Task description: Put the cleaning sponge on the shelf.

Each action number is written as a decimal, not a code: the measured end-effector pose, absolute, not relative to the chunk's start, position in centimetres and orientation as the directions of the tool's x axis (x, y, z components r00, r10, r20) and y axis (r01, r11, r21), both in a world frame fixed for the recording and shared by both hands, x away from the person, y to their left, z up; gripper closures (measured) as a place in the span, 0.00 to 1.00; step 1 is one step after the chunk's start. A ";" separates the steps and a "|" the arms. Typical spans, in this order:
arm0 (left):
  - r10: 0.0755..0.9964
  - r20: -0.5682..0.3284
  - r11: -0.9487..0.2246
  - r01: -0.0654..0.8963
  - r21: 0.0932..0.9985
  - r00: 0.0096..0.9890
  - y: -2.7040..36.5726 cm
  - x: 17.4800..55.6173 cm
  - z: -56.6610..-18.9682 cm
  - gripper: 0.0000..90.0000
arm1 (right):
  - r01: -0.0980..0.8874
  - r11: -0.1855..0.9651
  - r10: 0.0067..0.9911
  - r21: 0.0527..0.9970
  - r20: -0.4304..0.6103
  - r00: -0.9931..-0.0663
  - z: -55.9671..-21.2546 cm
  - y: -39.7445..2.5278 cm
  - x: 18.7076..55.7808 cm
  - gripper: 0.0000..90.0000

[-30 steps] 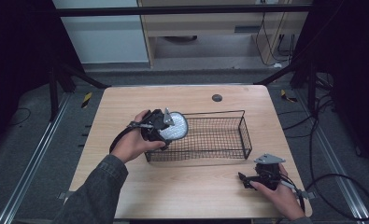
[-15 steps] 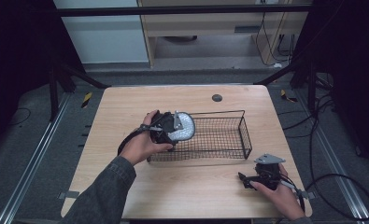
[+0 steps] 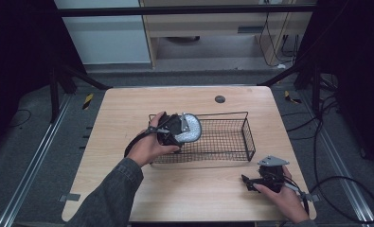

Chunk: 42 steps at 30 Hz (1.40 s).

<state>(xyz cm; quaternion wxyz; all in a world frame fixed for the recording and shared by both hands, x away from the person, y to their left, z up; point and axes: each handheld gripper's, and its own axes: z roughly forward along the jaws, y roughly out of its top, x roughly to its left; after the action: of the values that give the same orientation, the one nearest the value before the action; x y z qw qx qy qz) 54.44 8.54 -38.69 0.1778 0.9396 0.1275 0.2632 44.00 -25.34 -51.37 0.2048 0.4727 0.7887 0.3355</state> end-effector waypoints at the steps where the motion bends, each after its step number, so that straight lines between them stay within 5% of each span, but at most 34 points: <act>1: 0.333 0.448 -0.905 0.147 0.400 0.830 8.5 54.5 -38.7 0.12 | 0.608 0.328 0.883 0.723 -0.006 -0.469 -51.4 -25.3 44.0 0.00; 19: 0.341 0.448 -0.906 0.160 0.392 0.827 8.6 55.3 -39.6 0.11 | 0.608 0.330 0.882 0.723 -0.006 -0.471 -51.4 -25.4 44.0 0.00; 42: 0.419 0.306 -0.851 0.253 0.459 0.855 9.8 55.2 -40.0 0.05 | 0.607 0.330 0.882 0.722 -0.007 -0.472 -51.4 -25.4 44.0 0.00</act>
<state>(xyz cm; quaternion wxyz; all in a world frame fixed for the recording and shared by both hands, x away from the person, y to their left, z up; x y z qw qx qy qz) 55.23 9.77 -39.96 0.2058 0.9407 0.1786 0.2019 44.01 -25.35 -51.37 0.2046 0.4715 0.7895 0.3354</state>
